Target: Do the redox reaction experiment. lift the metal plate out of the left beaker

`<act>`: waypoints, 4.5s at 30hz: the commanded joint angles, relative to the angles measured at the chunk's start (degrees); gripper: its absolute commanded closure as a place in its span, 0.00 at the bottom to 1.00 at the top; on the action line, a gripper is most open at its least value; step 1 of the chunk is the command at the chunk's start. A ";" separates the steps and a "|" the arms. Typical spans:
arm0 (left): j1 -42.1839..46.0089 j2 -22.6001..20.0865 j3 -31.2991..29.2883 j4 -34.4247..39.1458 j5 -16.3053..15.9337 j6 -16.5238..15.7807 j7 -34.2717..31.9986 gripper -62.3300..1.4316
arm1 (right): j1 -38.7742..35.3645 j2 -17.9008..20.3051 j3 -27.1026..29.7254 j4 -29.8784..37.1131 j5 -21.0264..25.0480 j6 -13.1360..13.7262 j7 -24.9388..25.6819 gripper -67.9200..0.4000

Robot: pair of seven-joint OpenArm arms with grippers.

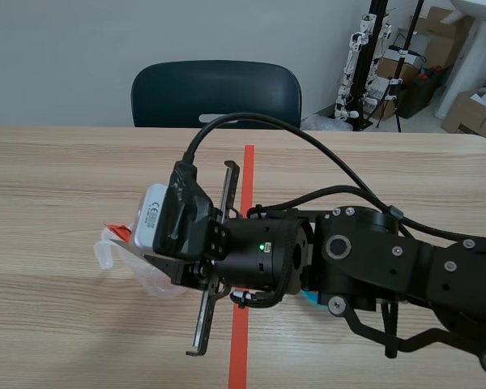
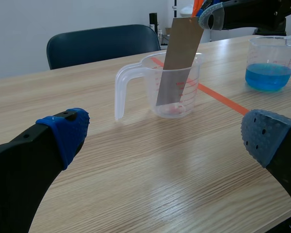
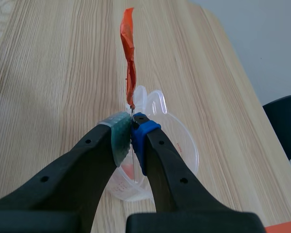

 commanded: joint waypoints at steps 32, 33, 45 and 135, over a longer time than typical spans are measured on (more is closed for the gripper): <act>0.04 -0.02 -0.48 0.39 -0.33 -0.09 -2.62 0.00 | 7.56 -0.28 1.79 6.01 24.30 1.92 -10.60 0.97; 0.04 -0.02 -0.48 0.39 -0.33 -0.09 -2.62 0.00 | 7.54 -0.28 2.21 6.01 25.20 2.47 -11.23 0.97; 0.04 -0.02 -0.48 0.39 -0.33 -0.09 -2.62 0.00 | 7.54 -0.13 6.69 6.80 29.66 6.08 -16.72 0.97; 0.02 -0.02 -0.48 0.39 -0.31 -0.09 -2.62 0.00 | 25.62 9.05 12.52 16.98 64.52 10.58 -34.93 0.97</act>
